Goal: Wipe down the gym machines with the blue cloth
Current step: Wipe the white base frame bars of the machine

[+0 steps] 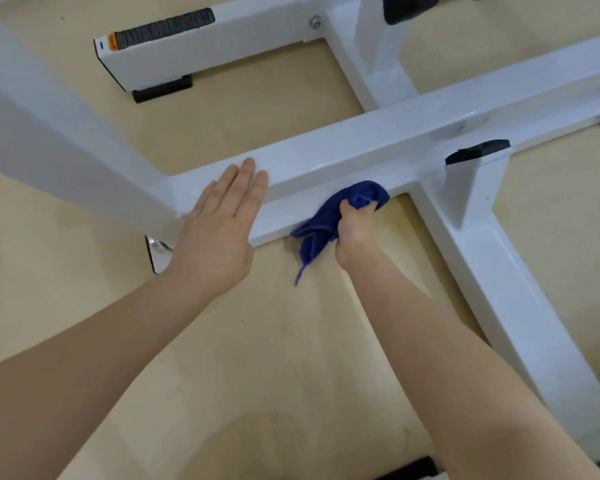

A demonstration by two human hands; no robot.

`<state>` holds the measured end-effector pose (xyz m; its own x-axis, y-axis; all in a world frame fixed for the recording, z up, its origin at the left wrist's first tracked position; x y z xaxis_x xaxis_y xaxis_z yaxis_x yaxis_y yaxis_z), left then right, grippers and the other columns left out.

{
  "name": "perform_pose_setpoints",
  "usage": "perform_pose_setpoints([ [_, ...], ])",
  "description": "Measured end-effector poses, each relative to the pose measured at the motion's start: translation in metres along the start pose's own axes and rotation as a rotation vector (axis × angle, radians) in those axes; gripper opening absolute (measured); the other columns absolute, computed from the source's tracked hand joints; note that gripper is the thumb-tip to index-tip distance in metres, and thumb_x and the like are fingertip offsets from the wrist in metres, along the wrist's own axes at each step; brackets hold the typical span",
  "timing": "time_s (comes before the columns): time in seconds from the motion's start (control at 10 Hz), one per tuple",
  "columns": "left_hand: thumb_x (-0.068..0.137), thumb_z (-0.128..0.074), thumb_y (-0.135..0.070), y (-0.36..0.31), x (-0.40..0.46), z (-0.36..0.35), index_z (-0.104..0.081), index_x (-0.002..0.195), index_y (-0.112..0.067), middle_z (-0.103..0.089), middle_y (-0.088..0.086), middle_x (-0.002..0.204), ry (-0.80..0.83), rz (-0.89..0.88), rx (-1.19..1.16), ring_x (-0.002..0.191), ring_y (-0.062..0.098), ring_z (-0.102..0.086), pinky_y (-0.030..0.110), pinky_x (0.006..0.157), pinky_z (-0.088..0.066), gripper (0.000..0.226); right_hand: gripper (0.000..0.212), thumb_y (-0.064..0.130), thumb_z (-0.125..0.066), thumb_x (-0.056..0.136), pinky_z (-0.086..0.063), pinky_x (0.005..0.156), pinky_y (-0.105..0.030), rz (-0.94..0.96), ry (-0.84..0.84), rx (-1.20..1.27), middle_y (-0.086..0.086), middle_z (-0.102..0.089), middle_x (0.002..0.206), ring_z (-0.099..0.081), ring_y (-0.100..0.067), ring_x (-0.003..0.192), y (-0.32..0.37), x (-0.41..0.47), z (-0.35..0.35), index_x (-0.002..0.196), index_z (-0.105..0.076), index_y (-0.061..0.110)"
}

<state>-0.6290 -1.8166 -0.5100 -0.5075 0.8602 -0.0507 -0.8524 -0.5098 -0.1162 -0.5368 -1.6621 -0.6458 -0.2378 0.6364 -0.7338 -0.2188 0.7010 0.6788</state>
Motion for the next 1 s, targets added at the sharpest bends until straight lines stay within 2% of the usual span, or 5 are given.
perform_pose_setpoints([
  [0.2, 0.076, -0.045, 0.006, 0.0, -0.002, 0.0, 0.004, 0.148, -0.013, 0.009, 0.005, 0.157, 0.013, -0.011, -0.021, 0.145, 0.022, 0.007, 0.027, 0.113, 0.01, 0.089, 0.062, 0.022, -0.044, 0.094, -0.038, 0.103, -0.041, 0.115, -0.075, -0.04, -0.008, -0.03, 0.15, -0.043, -0.027, 0.129, 0.002, -0.013, -0.016, 0.147, -0.013, 0.022],
  [0.4, 0.081, -0.036, 0.007, 0.012, -0.021, 0.001, 0.011, 0.144, -0.016, 0.019, -0.009, 0.15, 0.068, -0.055, -0.126, 0.144, 0.013, 0.011, 0.025, 0.116, 0.01, 0.082, 0.05, 0.033, -0.037, 0.099, -0.042, 0.093, -0.033, -0.097, 0.309, 0.021, -0.007, -0.041, 0.145, -0.047, -0.025, 0.126, -0.092, -0.088, -0.109, 0.146, -0.021, 0.025],
  [0.6, 0.07, -0.025, 0.0, 0.068, -0.084, 0.009, -0.037, 0.133, -0.001, -0.049, 0.017, 0.135, -0.056, -0.189, -0.159, 0.124, 0.024, -0.036, 0.029, 0.107, -0.024, 0.064, 0.014, 0.013, -0.03, 0.097, -0.042, 0.061, -0.028, -0.247, 0.078, 0.228, -0.004, -0.047, 0.088, -0.049, -0.02, 0.072, -0.072, -0.092, -0.105, 0.105, -0.038, 0.02],
  [0.8, 0.07, -0.034, 0.001, 0.115, -0.109, 0.008, -0.054, 0.122, -0.003, -0.051, 0.012, 0.123, -0.115, 0.192, -0.39, 0.106, 0.022, -0.049, 0.026, 0.085, -0.04, 0.055, 0.034, 0.013, -0.033, 0.1, -0.047, 0.078, -0.035, -0.402, 0.286, 0.151, -0.02, -0.053, 0.129, -0.055, -0.034, 0.108, -0.129, -0.154, -0.162, 0.133, -0.041, 0.006],
  [1.0, 0.088, -0.035, 0.006, 0.144, -0.124, -0.024, -0.038, 0.139, -0.013, -0.042, 0.001, 0.136, 0.042, 0.642, -0.93, 0.129, 0.015, -0.038, 0.021, 0.099, -0.028, 0.054, 0.023, 0.0, -0.033, 0.092, -0.041, 0.061, -0.029, 0.073, 0.325, -0.352, -0.01, -0.055, 0.082, -0.048, -0.023, 0.067, -0.1, -0.163, -0.122, 0.097, -0.052, 0.013],
])
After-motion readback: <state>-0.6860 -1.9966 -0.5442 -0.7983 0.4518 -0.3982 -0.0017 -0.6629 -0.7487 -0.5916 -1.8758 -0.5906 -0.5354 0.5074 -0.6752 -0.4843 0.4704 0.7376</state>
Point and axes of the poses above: each hand's wrist, its own x-axis towards the middle knuckle, its own z-axis out of the back of the hand, y = z × x, the point moved 6 cm from there along x, towards the middle knuckle
